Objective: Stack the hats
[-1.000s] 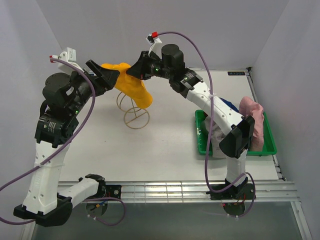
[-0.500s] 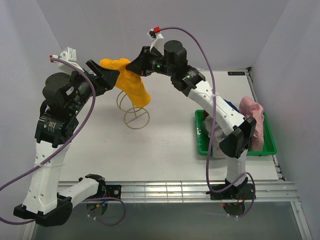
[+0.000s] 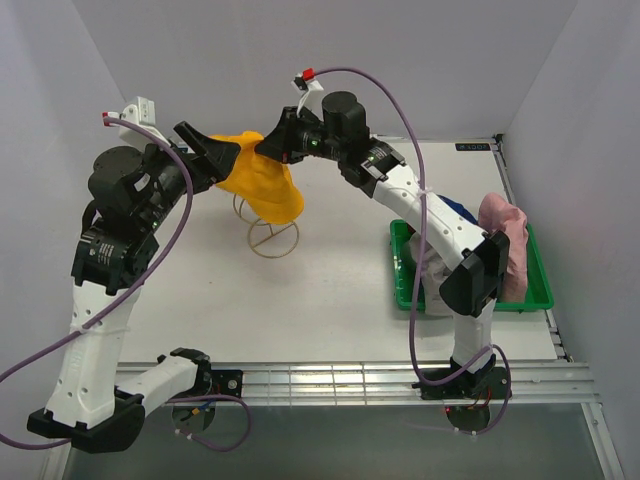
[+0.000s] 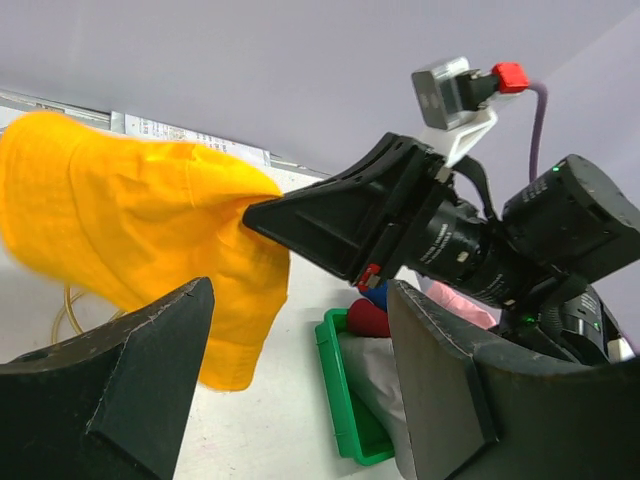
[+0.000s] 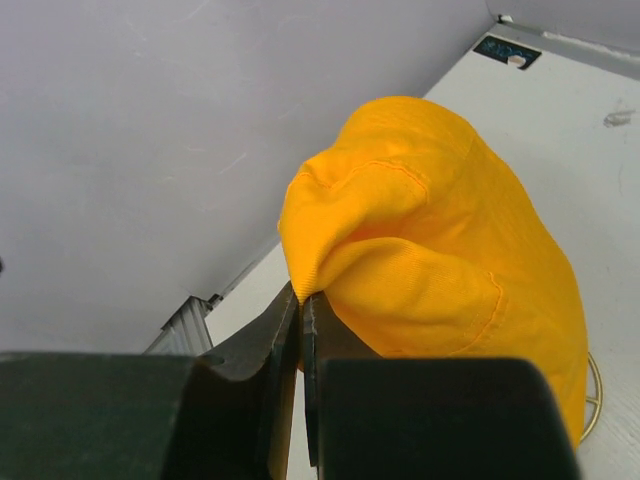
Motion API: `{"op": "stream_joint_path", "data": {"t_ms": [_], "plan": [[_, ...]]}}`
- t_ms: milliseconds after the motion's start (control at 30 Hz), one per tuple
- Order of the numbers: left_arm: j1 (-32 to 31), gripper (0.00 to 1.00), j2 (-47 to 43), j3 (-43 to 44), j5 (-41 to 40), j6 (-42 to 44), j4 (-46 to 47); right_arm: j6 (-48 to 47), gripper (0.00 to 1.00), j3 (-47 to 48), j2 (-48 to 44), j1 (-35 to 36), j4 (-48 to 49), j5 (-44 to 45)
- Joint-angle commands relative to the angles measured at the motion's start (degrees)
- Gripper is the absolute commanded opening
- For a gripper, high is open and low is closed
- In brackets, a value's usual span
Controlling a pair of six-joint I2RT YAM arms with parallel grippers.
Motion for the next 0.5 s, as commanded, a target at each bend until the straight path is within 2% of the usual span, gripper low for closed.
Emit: {"op": "stream_joint_path", "data": {"t_ms": [0, 467], "plan": [[-0.2, 0.8, -1.0, -0.8, -0.3, 0.4, 0.3, -3.3, 0.08, -1.0, -0.5, 0.5, 0.6, 1.2], [-0.1, 0.8, -1.1, -3.9, -0.9, 0.6, 0.5, -12.8, 0.08, 0.5, 3.7, 4.3, -6.3, 7.1]]}}
